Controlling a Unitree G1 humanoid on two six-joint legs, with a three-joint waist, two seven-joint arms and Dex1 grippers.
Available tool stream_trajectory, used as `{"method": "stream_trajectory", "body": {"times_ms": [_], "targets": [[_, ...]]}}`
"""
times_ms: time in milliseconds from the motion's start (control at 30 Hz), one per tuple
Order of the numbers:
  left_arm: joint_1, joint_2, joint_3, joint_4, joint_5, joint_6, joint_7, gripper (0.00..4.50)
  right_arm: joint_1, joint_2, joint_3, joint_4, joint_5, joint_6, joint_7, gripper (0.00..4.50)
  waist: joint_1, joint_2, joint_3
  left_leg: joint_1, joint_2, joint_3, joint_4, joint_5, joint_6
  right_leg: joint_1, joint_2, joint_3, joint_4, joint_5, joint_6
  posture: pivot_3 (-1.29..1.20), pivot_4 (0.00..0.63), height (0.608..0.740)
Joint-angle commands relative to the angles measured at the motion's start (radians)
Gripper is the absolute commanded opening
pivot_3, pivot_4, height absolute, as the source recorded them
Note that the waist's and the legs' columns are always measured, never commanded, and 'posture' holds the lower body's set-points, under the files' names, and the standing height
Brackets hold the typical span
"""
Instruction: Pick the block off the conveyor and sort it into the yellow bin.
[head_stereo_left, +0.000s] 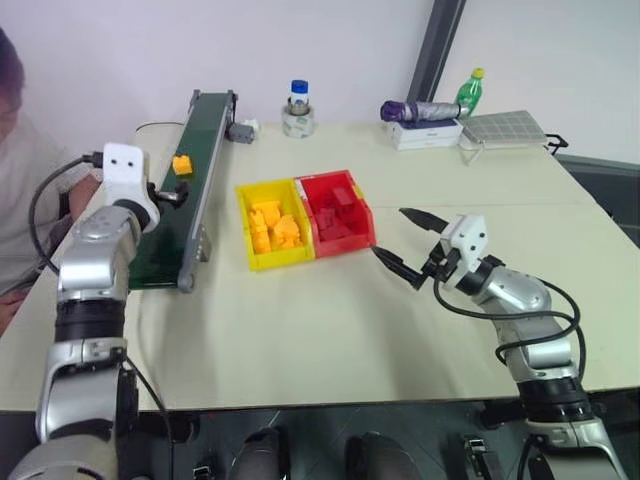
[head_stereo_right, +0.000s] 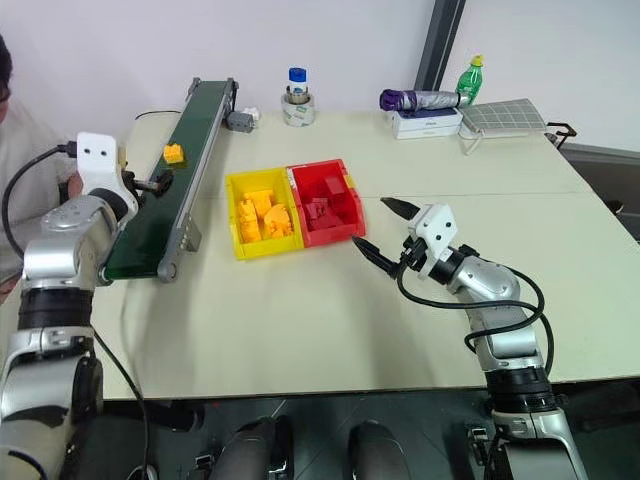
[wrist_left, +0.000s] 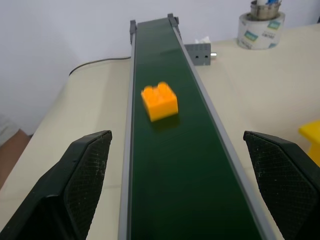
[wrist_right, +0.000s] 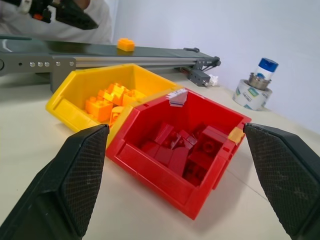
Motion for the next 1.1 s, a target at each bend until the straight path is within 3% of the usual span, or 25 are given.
{"method": "stream_trajectory", "body": {"times_ms": [33, 267, 567, 800, 967, 1100], "targets": [[-0.051, -0.006, -0.004, 0.087, 0.031, -0.068, 0.015, 4.45, 0.005, -0.007, -0.017, -0.053, 0.001, -0.013, -0.011, 4.5, -0.001, 0.0, 0.0, 0.0, 0.0, 0.0, 0.0, 0.0, 0.0, 0.0, 0.0, 0.0, 0.0, 0.0, 0.0, 0.0, 0.15, 0.74], [-0.122, -0.023, 0.021, 0.241, 0.029, -0.132, 0.031, 4.45, 0.018, -0.014, -0.02, -0.068, 0.002, -0.005, -0.019, 4.5, 0.001, 0.0, 0.0, 0.0, 0.0, 0.0, 0.001, 0.0, 0.0, 0.0, 0.001, 0.0, 0.0, 0.0, 0.001, 0.0, 0.15, 0.74], [-0.131, -0.044, 0.038, 0.301, -0.006, -0.145, 0.005, 4.45, 0.018, -0.013, -0.016, -0.07, 0.002, -0.002, -0.021, 4.5, 0.001, 0.0, 0.0, 0.0, 0.0, 0.0, 0.001, 0.0, 0.0, 0.0, 0.001, 0.0, 0.001, 0.001, 0.001, 0.0, 0.15, 0.74], [-0.096, -0.06, 0.058, 0.228, -0.015, -0.162, 0.023, 1.23, 0.026, -0.016, -0.019, -0.073, 0.003, -0.002, -0.022, 4.5, 0.001, -0.001, 0.0, 0.0, 0.0, 0.0, 0.002, 0.0, 0.0, 0.0, 0.001, 0.0, 0.001, 0.001, 0.001, 0.0, 0.15, 0.74], [-0.093, -0.074, 0.063, 0.156, -0.039, -0.17, -0.006, 1.23, 0.024, -0.017, -0.019, -0.069, 0.001, -0.005, -0.022, 4.5, 0.001, -0.001, 0.0, 0.0, 0.0, 0.0, 0.002, 0.0, 0.0, 0.001, 0.001, 0.0, 0.001, 0.001, 0.002, 0.0, 0.15, 0.74], [-0.048, -0.133, 0.027, -0.06, -0.145, -0.13, -0.16, 1.23, 0.027, -0.017, -0.019, -0.069, 0.001, -0.006, -0.021, 4.5, 0.005, -0.001, 0.0, 0.0, 0.0, 0.0, 0.002, 0.0, 0.0, 0.001, 0.001, 0.0, 0.001, 0.001, 0.002, 0.0, 0.15, 0.74]]}}
